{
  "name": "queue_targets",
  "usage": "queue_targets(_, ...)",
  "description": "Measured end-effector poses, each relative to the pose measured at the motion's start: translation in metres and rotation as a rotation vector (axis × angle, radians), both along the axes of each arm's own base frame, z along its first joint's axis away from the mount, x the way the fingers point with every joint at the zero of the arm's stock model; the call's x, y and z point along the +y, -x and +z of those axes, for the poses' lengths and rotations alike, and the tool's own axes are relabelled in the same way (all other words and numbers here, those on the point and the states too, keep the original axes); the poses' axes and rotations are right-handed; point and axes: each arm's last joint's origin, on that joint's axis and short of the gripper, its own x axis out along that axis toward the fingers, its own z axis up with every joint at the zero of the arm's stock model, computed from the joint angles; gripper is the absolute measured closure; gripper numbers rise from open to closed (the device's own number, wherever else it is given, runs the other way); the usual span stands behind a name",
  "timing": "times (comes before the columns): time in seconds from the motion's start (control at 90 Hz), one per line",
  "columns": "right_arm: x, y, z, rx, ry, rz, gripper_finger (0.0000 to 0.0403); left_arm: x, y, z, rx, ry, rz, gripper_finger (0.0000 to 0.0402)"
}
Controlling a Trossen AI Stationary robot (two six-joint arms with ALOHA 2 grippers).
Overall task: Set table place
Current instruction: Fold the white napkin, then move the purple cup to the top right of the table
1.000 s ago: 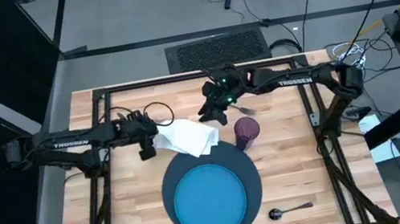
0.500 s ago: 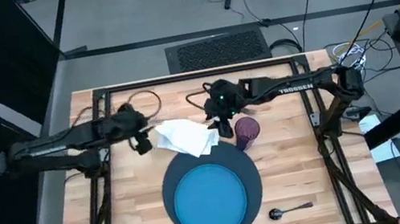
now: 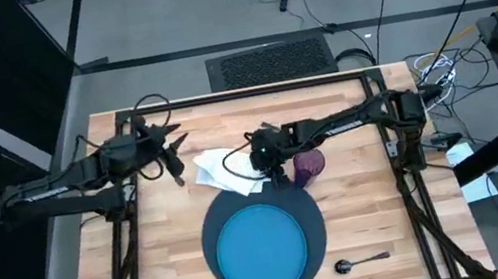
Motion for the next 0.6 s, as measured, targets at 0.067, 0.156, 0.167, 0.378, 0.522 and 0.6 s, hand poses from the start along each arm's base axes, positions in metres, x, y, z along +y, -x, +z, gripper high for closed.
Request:
queue_targets(0.067, 0.001, -0.001, 0.0, -0.003, 0.025, -0.009, 0.0271, 0.001, -0.002, -0.001, 0.009, -0.011, 0.002, 0.0267)
queue_targets(0.156, 0.001, 0.0, 0.001, -0.006, 0.021, -0.026, 0.0281, 0.001, -0.004, 0.001, -0.015, -0.021, 0.005, 0.0267)
queue_targets(0.167, 0.001, 0.0, 0.002, -0.007, 0.021, -0.027, 0.0283, 0.001, -0.004, 0.001, -0.015, -0.022, 0.004, 0.0267)
queue_targets(0.378, -0.003, -0.006, 0.007, -0.071, 0.025, -0.04, 0.03, 0.002, -0.007, 0.0, -0.007, -0.023, 0.002, 0.0267)
queue_targets(0.522, -0.012, -0.019, 0.035, -0.158, 0.108, -0.106, 0.0307, 0.002, -0.01, -0.001, 0.008, -0.035, -0.006, 0.0267)
queue_targets(0.6, -0.019, -0.027, 0.058, -0.209, 0.137, -0.155, 0.0309, 0.003, -0.012, -0.001, -0.001, -0.041, -0.008, 0.0267)
